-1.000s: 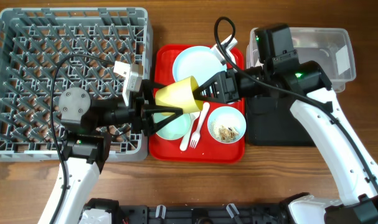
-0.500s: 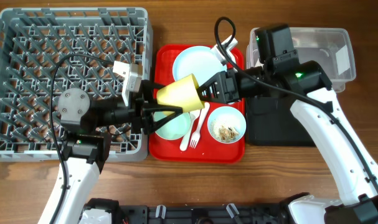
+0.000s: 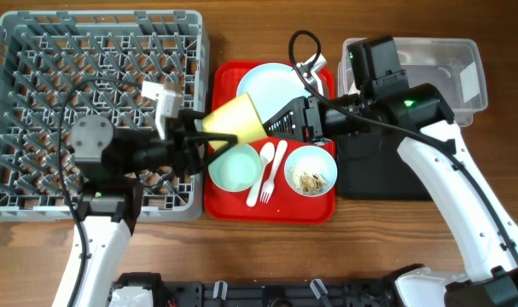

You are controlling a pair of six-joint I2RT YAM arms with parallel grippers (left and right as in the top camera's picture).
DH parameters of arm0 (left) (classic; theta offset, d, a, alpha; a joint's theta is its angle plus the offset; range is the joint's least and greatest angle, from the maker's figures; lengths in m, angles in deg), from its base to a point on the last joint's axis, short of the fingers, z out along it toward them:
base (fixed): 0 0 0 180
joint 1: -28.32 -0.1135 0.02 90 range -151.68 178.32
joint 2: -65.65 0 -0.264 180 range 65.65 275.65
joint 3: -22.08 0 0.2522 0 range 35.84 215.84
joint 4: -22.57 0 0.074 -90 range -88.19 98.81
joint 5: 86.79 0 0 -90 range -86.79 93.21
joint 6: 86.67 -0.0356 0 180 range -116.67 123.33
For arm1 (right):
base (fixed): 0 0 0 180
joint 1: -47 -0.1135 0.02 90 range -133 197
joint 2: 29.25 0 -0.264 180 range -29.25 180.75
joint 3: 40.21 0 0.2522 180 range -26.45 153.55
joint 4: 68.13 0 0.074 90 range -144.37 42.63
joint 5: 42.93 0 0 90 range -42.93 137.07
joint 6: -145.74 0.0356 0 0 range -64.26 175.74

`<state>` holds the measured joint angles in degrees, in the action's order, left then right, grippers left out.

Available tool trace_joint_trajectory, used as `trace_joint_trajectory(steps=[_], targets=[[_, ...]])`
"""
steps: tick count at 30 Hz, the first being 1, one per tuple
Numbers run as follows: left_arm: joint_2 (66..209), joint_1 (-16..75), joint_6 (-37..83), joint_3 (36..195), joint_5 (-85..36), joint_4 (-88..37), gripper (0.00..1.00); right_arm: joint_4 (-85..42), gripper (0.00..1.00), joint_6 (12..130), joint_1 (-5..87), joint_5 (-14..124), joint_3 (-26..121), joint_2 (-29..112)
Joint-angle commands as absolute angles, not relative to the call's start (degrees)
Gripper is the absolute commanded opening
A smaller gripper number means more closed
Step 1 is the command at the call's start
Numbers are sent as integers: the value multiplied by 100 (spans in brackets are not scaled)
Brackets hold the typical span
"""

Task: Sort waste into correct bins and load items into the dishwasher rack
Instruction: 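Carry the yellow cup with the left gripper into the dish rack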

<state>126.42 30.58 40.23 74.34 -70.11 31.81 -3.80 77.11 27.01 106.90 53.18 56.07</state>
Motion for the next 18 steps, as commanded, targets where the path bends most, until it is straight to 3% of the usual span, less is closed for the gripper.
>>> trace_joint_trajectory(steps=[1,5,9,13,18], targets=[[12642,2693,3700,7482,-6915,2807,58,-374,66,7737,2786,9713,5356,5668],[12642,2519,3037,7482,-6539,1767,58,-361,67,7726,2994,9119,5358,5666],[12631,2331,2377,7482,-5330,453,50,-155,68,7643,3197,8524,5358,5655],[12483,2160,2301,7486,-4248,-191,27,208,68,7501,3322,7899,5358,5624],[11978,1834,2297,7637,-3265,-1011,16,649,67,7365,3527,7167,5358,5511]])
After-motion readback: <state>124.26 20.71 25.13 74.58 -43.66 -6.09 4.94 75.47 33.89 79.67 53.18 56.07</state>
